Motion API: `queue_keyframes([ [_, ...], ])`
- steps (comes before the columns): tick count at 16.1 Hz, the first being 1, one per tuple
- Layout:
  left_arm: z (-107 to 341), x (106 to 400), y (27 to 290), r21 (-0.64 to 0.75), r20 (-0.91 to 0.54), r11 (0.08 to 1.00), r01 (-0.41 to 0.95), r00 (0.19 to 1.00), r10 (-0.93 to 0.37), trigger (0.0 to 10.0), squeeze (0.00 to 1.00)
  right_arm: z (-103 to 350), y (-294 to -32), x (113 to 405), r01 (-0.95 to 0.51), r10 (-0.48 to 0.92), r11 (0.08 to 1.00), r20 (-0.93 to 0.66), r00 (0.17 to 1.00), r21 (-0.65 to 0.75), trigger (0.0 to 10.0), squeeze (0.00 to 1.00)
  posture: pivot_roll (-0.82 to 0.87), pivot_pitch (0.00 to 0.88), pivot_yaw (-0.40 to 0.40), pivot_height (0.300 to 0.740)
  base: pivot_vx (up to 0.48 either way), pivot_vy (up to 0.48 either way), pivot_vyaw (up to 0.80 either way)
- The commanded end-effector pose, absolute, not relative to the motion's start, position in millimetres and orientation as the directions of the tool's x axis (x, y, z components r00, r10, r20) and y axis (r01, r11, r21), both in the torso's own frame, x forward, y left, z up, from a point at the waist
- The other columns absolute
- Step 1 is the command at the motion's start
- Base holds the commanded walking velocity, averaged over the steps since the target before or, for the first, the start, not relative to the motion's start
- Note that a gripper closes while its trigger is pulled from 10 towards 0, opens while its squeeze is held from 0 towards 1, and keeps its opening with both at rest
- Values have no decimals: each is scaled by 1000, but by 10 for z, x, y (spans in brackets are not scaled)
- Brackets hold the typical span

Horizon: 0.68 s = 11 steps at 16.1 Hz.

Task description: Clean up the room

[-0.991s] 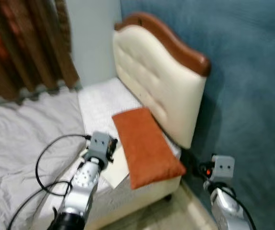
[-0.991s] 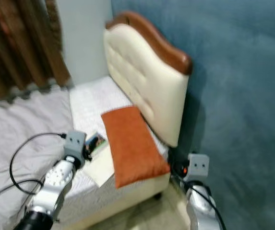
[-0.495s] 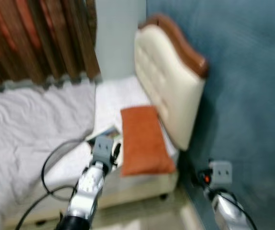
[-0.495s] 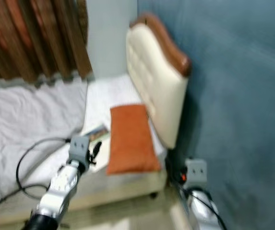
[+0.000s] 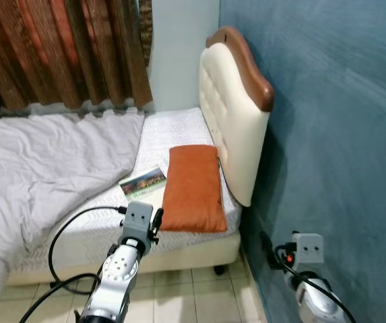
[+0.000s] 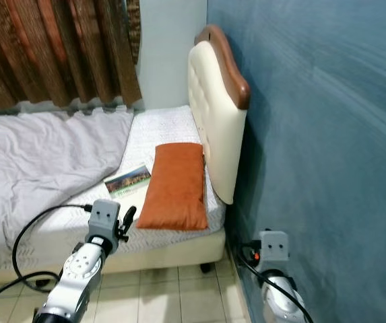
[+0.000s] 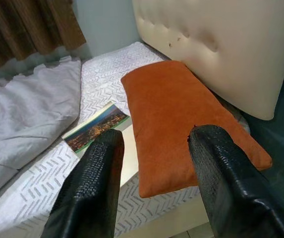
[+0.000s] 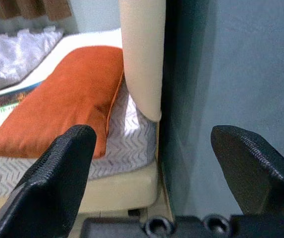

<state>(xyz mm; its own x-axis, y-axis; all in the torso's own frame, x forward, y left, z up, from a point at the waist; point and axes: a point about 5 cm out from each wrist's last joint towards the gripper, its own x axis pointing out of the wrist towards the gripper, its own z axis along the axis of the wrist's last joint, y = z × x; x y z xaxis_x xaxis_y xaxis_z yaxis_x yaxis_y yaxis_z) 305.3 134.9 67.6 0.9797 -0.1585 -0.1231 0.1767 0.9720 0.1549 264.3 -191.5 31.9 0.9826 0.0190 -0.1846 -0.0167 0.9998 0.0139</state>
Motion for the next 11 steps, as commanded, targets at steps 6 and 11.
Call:
queue_keyframes([
  [6, 766, 3146, 1405, 146, -105, 980, 137, 987, -123, 10000, 0, 355, -1783, 2748, -54, 59, 998, -185, 981, 29, 10000, 0, -50, 0, 2, 701, 0, 0, 79],
  [11, 809, 3181, 1351, 147, -93, 979, 139, 988, -126, 10000, 0, 348, -1766, 2761, -66, 75, 996, -188, 979, 52, 10000, 0, -54, 0, 1, 678, 0, 0, 0],
])
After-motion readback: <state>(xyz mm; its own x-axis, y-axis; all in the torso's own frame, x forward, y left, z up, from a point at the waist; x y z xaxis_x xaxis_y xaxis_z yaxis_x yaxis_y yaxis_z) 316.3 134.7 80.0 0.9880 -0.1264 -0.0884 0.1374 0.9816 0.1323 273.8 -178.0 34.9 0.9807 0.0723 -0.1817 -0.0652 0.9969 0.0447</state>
